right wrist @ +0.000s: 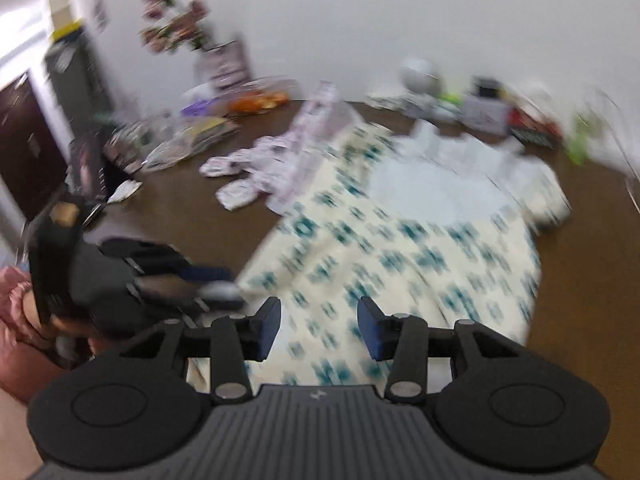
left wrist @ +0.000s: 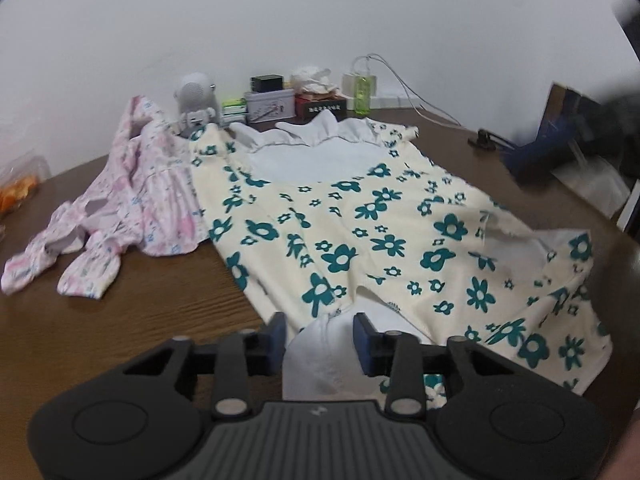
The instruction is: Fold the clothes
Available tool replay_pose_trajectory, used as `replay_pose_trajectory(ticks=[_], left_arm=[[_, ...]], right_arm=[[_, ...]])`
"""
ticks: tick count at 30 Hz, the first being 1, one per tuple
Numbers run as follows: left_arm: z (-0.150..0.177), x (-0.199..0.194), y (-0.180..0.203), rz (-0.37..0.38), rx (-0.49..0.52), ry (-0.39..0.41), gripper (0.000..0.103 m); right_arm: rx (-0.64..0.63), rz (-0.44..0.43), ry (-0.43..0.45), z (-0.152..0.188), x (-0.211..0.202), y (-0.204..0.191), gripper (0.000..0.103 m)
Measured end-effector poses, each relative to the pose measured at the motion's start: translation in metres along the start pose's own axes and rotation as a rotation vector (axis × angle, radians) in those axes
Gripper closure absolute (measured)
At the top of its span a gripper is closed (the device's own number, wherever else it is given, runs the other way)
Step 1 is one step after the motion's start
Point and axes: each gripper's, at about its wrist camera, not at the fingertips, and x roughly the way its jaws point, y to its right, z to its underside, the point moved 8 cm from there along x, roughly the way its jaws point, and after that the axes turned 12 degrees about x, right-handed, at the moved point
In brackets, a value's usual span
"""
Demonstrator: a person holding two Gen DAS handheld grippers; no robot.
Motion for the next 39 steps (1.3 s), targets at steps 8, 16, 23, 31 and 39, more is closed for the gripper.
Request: replay_pose_trajectory(ticks=[8, 16, 23, 31, 39], left_arm=[[0.006, 0.004, 0.012, -0.009, 0.066, -0.006, 0.091], [0.008, -0.003, -0.003, -0.005, 0.014, -0.003, 0.064], [0.008, 0.02, 0.007, -0.059, 0.053, -0.059, 0.099], [0.009, 0.005, 0.001, -0.165, 0.008, -0.051, 0.099], [0.02, 0.005, 0.002, -0.2, 0.022, -0.099, 0.087]], right_arm=[[0.045, 0.064, -0.161, -0.083, 0.106, -0.029, 0.058], [0.084, 0.094, -0.207, -0.045, 0.147, 0.0, 0.058], [-0.106, 0.03, -0.193, -0.008, 0.119, -0.022, 0.058], [-0.521, 0.085, -0.191, 0.031, 0.134, -0.062, 0.052], [-0.603, 0.107, -0.175, 0.043, 0.145, -0.069, 0.052]])
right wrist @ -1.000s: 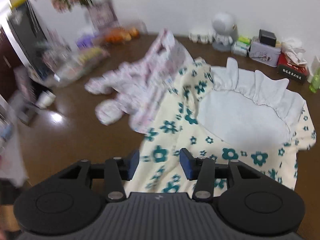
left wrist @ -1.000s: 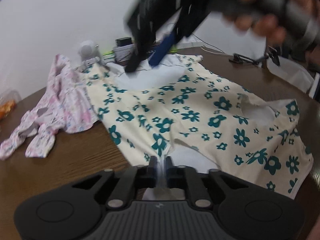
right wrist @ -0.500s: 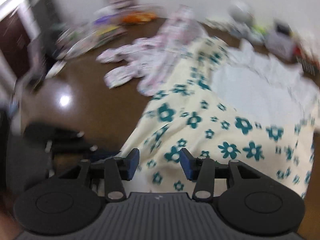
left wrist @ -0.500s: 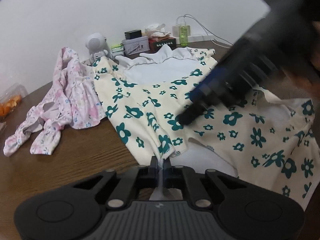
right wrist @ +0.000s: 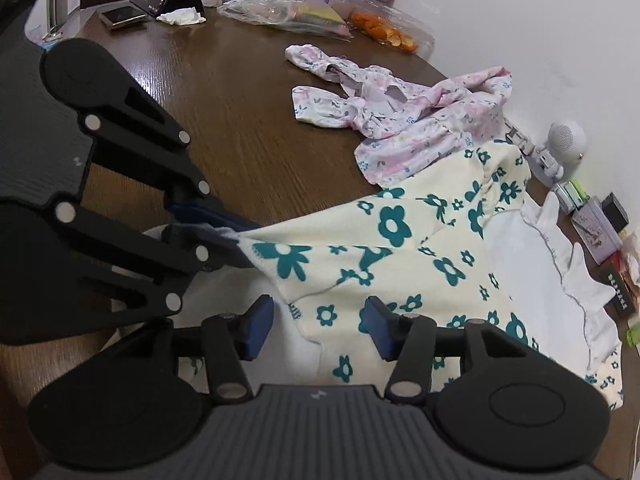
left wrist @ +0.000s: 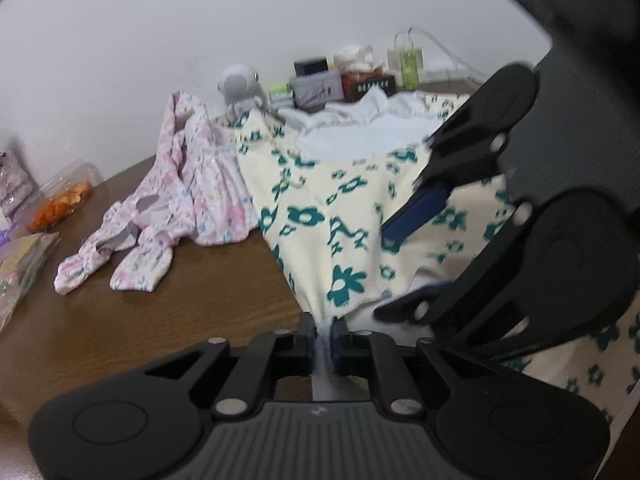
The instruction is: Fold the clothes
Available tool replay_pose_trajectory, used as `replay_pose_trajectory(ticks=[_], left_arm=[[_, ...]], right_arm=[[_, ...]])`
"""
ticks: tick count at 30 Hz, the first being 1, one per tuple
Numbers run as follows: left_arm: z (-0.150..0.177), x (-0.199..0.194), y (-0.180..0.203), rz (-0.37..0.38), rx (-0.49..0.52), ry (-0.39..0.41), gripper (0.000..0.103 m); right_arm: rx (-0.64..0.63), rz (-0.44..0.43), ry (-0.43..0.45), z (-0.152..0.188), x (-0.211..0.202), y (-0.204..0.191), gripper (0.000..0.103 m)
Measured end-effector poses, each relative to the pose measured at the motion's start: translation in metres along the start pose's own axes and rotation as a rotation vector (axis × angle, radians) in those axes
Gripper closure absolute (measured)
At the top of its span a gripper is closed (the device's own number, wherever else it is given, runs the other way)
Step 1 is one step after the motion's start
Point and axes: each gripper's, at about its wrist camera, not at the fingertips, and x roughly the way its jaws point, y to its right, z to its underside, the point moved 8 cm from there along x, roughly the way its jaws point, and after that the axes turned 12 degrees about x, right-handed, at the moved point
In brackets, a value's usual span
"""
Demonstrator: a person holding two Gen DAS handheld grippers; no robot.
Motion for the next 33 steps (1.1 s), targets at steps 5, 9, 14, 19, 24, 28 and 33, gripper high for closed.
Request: replay_pose_trajectory(ticks=[5, 9, 14, 19, 24, 28, 33], left_arm=[[-0.005, -0.027, -0.019, 0.148, -0.127, 0.125, 0.05], [-0.027, -0.035, -0.035, 0.246, -0.228, 0.22, 0.05], [-0.042, 0.021, -0.02, 0.209, -0.103, 0.119, 0.097], [-0.023, 0.046, -0.01, 0.172, -0.037, 0.086, 0.091], [-0.019, 0.032, -0.02, 0.103, -0.039, 0.107, 0.071], [-0.028, 0.028, -0.014, 0.139, -0.026, 0.161, 0.069], [-0.026, 0.04, -0.004, 0.107, 0.026, 0.135, 0.067]], right_arm=[[0.211, -0.123, 0.006, 0.008, -0.025, 0.027, 0.051], [0.448, -0.156, 0.056, 0.009, -0.044, 0.073, 0.052], [0.482, -0.031, 0.001, 0.032, -0.029, 0.089, 0.075], [0.444, 0.008, -0.008, 0.06, -0.032, 0.08, 0.075], [0.492, 0.016, 0.031, 0.076, -0.059, 0.088, 0.073], [0.578, 0.086, 0.107, 0.092, -0.089, 0.111, 0.072], [0.542, 0.157, 0.043, 0.126, -0.084, 0.101, 0.071]])
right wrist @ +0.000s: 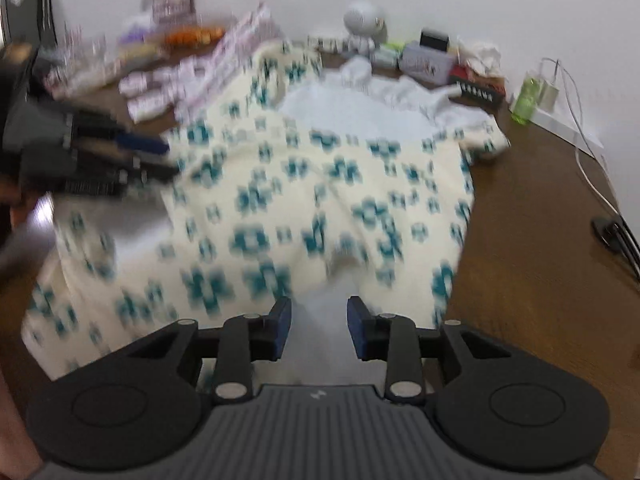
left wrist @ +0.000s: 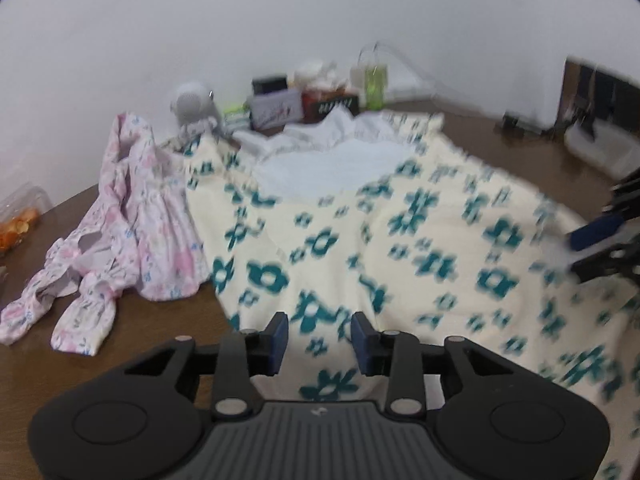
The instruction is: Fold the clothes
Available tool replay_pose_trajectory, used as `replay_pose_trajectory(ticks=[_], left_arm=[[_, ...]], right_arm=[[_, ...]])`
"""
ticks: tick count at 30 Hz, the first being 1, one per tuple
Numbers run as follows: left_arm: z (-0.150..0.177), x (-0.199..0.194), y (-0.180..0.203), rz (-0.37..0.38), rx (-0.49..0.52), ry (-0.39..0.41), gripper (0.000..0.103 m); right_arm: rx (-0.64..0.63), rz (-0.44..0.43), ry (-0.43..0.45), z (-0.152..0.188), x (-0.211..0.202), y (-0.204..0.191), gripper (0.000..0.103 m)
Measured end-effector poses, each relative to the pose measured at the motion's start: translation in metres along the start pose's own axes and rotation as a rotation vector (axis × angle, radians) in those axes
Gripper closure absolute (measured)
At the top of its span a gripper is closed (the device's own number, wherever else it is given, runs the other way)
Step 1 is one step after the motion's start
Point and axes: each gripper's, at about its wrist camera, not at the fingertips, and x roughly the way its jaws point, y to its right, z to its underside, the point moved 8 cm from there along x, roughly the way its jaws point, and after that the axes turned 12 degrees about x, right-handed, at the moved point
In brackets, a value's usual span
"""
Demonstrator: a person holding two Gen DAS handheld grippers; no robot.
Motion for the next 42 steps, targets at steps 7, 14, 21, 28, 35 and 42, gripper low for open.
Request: replay_pose_trajectory(ticks=[7, 14, 21, 28, 35, 42], left_arm=[[-0.002, -0.016, 0.003, -0.019, 0.003, 0.014, 0.068], [-0.015, -0.052, 0.057, 0.24, 0.075, 0.06, 0.068], [0.007, -0.048, 0.086, 0.269, 0.13, -0.022, 0.096], [0.011, -0.056, 0.094, 0.278, 0.144, -0.009, 0.097], [0.001, -0.052, 0.118, 0.305, 0.165, 0.027, 0.098], [-0.013, -0.066, 0.108, 0.33, 0.129, 0.069, 0.048]], right_arm=[[0.027, -0.011, -0.003, 0.022, -0.017, 0.006, 0.068], [0.066, -0.201, 0.032, 0.028, -0.039, -0.017, 0.06], [-0.028, -0.148, -0.031, 0.044, -0.033, -0.032, 0.074], [-0.027, -0.14, -0.056, 0.053, -0.041, -0.027, 0.074], [0.0, -0.07, -0.066, 0.055, -0.048, -0.001, 0.074], [0.127, -0.141, -0.003, 0.051, -0.073, 0.013, 0.06]])
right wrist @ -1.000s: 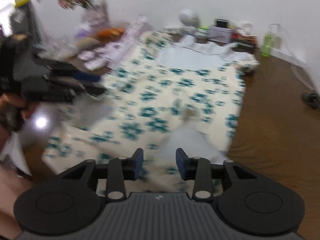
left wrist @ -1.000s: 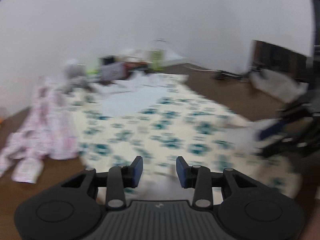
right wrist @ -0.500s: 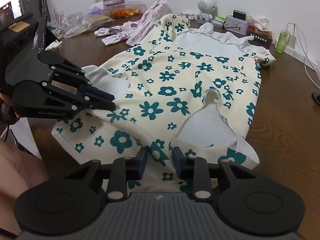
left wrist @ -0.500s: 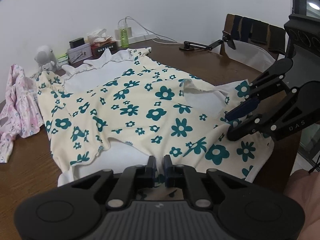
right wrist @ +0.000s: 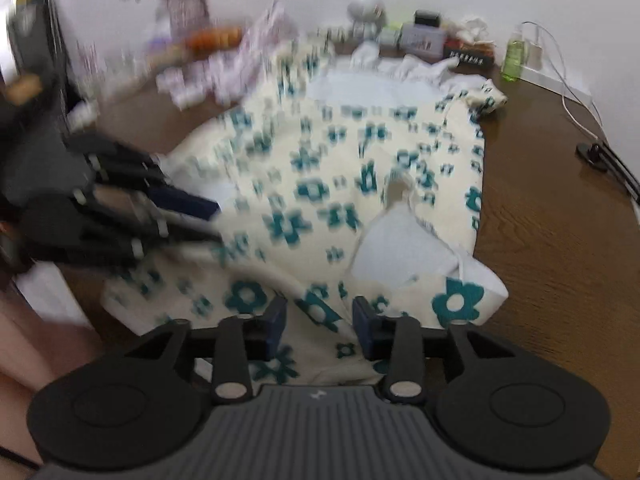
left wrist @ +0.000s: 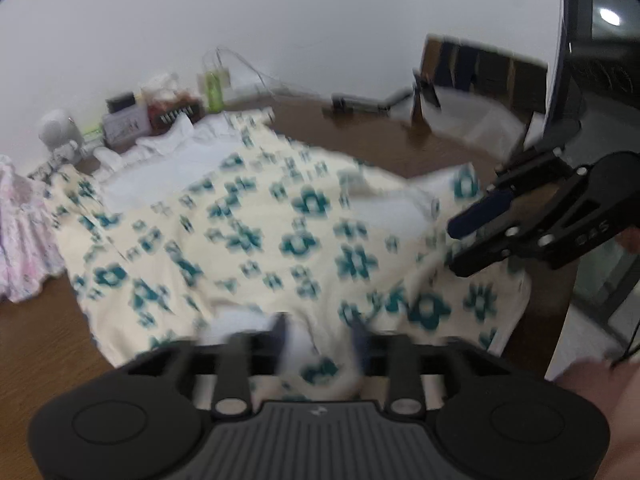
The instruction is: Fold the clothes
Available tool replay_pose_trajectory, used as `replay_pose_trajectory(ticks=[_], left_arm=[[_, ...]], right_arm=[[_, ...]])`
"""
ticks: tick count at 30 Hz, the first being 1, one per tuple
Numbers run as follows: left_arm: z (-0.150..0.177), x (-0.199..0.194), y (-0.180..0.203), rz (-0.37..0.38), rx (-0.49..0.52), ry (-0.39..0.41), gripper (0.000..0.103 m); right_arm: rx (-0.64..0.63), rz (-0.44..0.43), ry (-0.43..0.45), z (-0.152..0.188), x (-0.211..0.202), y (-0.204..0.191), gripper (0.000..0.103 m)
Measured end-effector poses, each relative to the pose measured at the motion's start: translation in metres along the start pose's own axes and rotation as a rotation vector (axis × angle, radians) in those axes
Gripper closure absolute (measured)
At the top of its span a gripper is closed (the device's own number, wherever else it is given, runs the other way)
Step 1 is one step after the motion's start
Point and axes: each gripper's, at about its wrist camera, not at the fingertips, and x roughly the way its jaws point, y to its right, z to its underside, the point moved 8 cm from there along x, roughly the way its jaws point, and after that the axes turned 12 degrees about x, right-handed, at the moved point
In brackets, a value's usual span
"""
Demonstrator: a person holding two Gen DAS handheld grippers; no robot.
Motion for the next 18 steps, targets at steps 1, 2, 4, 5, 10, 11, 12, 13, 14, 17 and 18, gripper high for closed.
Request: replay_pose_trajectory(ticks=[1, 2, 4, 5, 10, 11, 12, 13, 14, 17, 18], left_arm=[[-0.01, -0.011, -0.012, -0.018, -0.024, 0.045, 0.042], [-0.02, -0.021, -0.025, -0.036, -0.051, 0.089, 0.028], [-0.045, -0.039, -0.053, -0.08, -0.136, 0.168, 0.002], [-0.059, -0.044, -0.065, -0.099, -0.172, 0.196, 0.0], [-0.138, -0.027, -0.09, -0.132, -0.186, 0.171, 0.0], [-0.155, -0.015, -0.089, -0.138, -0.16, 0.151, 0.0], [-0.167, -0.005, -0.083, -0.142, -0.138, 0.134, 0.0], [-0.179, 0.01, -0.08, -0.147, -0.115, 0.103, 0.0], [-0.191, 0.024, -0.076, -0.153, -0.092, 0.073, 0.0], [-0.218, 0.066, -0.069, -0.176, -0.046, -0.002, 0.0], [-0.225, 0.079, -0.067, -0.183, -0.031, -0.021, 0.0]], right_arm=[[0.035, -0.017, 0.052, -0.008, -0.012, 0.003, 0.057], [0.07, -0.031, 0.104, -0.016, -0.025, 0.006, 0.047], [0.124, -0.02, 0.199, -0.029, -0.046, 0.017, 0.032], [0.143, 0.008, 0.24, -0.033, -0.055, 0.024, 0.025], [0.277, 0.054, 0.255, -0.022, -0.052, 0.05, 0.02], [0.303, 0.055, 0.25, -0.017, -0.049, 0.054, 0.018], [0.327, 0.056, 0.246, -0.012, -0.046, 0.058, 0.015], [0.34, 0.058, 0.244, -0.008, -0.045, 0.061, 0.012], [0.351, 0.06, 0.244, -0.005, -0.043, 0.064, 0.007], [0.371, 0.06, 0.24, 0.004, -0.042, 0.069, 0.002], [0.376, 0.058, 0.239, 0.008, -0.042, 0.07, 0.001]])
